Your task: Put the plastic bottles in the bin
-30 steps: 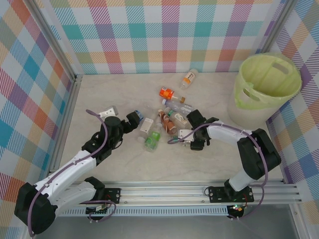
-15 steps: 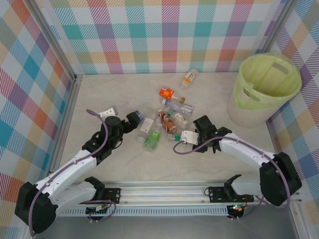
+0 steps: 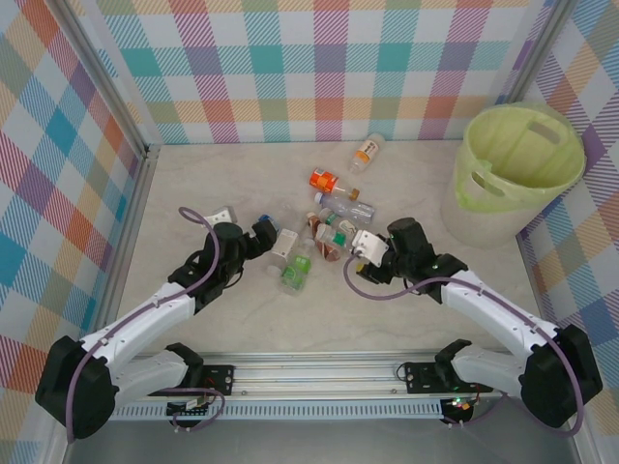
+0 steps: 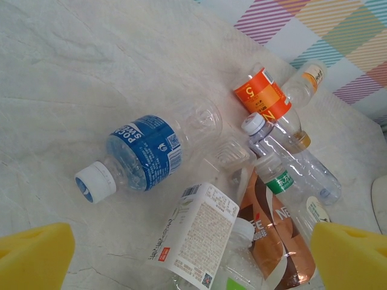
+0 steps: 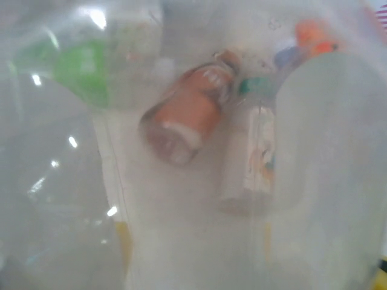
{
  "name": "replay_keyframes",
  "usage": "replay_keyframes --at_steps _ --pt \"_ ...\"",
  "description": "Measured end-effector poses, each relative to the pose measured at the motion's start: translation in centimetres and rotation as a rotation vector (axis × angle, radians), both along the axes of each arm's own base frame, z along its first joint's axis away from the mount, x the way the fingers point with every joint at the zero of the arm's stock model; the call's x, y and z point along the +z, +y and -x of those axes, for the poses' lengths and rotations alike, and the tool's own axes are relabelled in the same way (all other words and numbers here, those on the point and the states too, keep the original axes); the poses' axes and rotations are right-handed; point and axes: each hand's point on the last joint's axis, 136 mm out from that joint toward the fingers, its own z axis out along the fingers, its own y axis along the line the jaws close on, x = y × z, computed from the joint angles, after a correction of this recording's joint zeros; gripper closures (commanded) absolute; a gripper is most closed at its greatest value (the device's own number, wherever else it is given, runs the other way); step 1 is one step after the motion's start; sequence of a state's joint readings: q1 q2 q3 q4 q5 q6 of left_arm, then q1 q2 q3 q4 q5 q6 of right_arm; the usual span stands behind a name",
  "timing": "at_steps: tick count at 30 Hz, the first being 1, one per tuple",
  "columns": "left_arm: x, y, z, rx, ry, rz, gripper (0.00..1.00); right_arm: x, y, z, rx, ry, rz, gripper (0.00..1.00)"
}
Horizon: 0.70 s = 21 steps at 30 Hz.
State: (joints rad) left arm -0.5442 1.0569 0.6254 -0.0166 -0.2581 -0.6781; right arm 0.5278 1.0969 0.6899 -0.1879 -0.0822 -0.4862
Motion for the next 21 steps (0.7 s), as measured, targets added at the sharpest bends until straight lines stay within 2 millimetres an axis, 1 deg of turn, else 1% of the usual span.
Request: replay_keyframes --at_steps 3,5,7,10,13,17,19,21 --pt "0.0 0.0 0.0 0.004 0.002 0.008 0.00 1.7 -0.6 -1.9 -0.114 0.004 -0.133 0.57" --pt "0.1 0.0 0.0 0.006 0.002 0.011 0.00 2.8 -1.3 -3.1 -0.189 0.017 -0.226 0.57" --pt "0.1 0.0 0.0 0.007 0.002 0.013 0.00 3.8 -2.4 -4.2 -0.268 0.032 -0.313 0.58" --pt "0.0 0.0 0.0 0.009 0.006 0.013 0.00 6.2 -4.6 -6.3 -0.393 0.034 -0.443 0.56" --pt "0.0 0.0 0.1 0.013 0.009 0.019 0.00 9.2 -6.4 -8.1 -0.483 0.008 -0.547 0.56" --pt "0.2 0.1 0.1 0.019 0.005 0.034 0.00 13.9 -8.4 -10.6 -0.557 -0.042 -0.659 0.55" --pt "0.4 0.1 0.1 0.021 0.001 0.039 0.00 16.0 -9.8 -11.7 -0.594 -0.066 -0.708 0.55" --pt "0.6 0.1 0.2 0.021 -0.004 0.042 0.00 18.1 -11.8 -13.1 -0.645 -0.092 -0.759 0.54"
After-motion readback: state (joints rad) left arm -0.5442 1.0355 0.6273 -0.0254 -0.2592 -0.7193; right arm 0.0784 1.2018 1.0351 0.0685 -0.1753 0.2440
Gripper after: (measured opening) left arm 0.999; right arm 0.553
